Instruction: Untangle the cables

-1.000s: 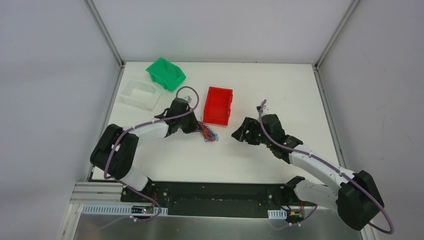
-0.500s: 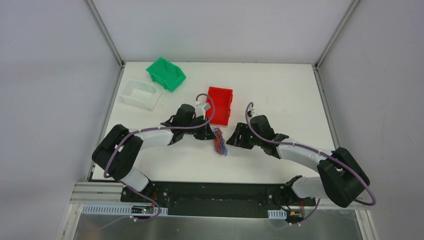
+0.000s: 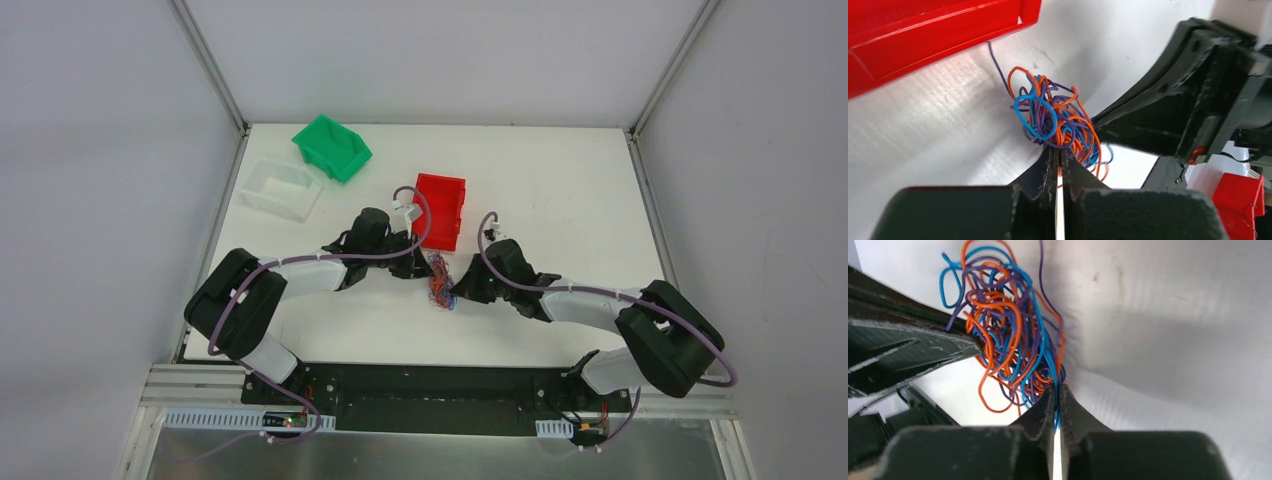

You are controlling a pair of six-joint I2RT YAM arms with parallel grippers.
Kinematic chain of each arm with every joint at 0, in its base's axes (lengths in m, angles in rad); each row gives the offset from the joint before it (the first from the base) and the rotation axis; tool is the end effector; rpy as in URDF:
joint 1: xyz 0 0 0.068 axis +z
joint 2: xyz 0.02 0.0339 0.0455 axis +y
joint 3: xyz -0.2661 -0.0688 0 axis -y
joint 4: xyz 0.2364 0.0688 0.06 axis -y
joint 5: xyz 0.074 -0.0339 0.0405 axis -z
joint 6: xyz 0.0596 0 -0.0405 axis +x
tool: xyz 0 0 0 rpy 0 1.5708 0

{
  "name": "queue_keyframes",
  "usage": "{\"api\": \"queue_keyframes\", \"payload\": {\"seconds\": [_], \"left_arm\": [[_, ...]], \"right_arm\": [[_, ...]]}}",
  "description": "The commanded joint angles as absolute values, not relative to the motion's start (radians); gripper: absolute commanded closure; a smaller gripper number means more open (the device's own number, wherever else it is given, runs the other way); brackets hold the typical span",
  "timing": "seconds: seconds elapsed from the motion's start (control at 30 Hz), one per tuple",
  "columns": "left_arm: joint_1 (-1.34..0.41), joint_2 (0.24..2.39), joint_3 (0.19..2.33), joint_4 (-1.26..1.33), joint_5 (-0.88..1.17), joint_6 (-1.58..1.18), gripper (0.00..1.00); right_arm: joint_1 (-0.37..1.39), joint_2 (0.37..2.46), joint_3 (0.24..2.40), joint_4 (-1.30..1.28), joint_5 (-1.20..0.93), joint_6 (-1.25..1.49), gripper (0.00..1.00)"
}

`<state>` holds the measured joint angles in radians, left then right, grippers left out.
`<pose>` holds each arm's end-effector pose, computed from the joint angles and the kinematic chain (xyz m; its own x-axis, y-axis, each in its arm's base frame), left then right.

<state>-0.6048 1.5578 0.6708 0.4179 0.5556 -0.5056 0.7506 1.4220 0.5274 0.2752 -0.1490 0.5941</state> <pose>0.2483 -0.2098 0.1779 -0.7468 0.0160 -0.6649 0.5811 0.5019 -0.6406 0.2013 0.1999 0.1526 -0.7788 0.0305 -0.6265 -0.3945 0.7526 0.5272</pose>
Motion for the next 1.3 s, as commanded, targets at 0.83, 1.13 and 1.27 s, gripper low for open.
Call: {"api": "queue_keyframes", "payload": {"seconds": [0.83, 1.13, 1.27], "left_arm": [[-0.549, 1.403, 0.624, 0.309, 0.352, -0.471, 0.44], [-0.605, 1.450, 0.669, 0.310, 0.450, -0.422, 0.33], [-0.624, 1.479, 0.693, 0.317, 0.497, -0.410, 0.33]], "right_arm": [[0.632, 0.846, 0.450, -0.137, 0.163, 0.568, 0.53], [0.632, 0.892, 0.497, -0.224, 0.265, 0.591, 0.21], [0.626, 0.894, 0.491, -0.266, 0.355, 0.623, 0.17]]}}
